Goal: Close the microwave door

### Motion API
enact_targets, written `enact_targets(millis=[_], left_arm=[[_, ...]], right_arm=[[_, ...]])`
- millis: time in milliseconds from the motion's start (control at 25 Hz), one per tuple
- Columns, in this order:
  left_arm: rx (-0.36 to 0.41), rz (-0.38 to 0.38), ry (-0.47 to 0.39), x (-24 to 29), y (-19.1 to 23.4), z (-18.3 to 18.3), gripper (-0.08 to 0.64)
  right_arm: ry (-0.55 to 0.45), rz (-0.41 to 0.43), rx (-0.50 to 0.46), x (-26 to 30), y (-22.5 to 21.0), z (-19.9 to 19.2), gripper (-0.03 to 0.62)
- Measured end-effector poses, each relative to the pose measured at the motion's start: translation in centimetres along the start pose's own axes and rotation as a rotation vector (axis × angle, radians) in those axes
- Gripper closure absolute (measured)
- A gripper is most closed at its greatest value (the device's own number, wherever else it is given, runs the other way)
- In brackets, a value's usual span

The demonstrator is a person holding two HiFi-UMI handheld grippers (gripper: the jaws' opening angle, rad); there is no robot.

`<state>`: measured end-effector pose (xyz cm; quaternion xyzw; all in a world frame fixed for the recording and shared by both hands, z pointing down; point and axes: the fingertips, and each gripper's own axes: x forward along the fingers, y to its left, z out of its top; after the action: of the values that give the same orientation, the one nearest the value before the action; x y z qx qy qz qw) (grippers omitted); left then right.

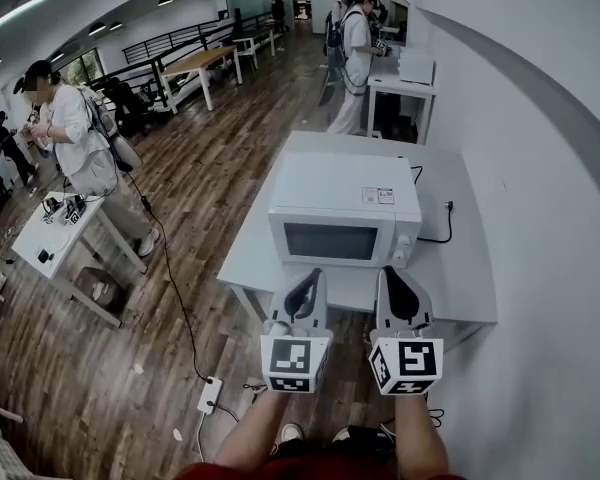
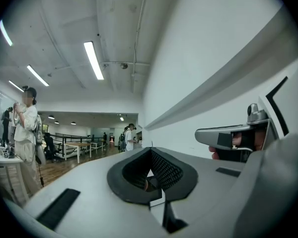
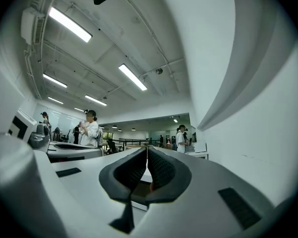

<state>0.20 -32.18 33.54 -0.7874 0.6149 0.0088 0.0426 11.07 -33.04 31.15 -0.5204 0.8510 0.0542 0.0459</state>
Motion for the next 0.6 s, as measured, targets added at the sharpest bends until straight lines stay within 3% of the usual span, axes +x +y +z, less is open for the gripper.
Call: enact_targets(millis=[240, 600], left_arm=[[-0.005, 0.012, -0.023, -2.0, 3.4, 1.3, 0.534], [-0.002, 0.000, -0.042, -2.4, 4.9, 1.4, 0.534]], right_arm=[[0.009, 0.006, -0.021, 0.8, 3.3, 0.5, 0.565], [0.002, -0.005, -0.058, 1.6, 5.0, 1.0, 0.565]])
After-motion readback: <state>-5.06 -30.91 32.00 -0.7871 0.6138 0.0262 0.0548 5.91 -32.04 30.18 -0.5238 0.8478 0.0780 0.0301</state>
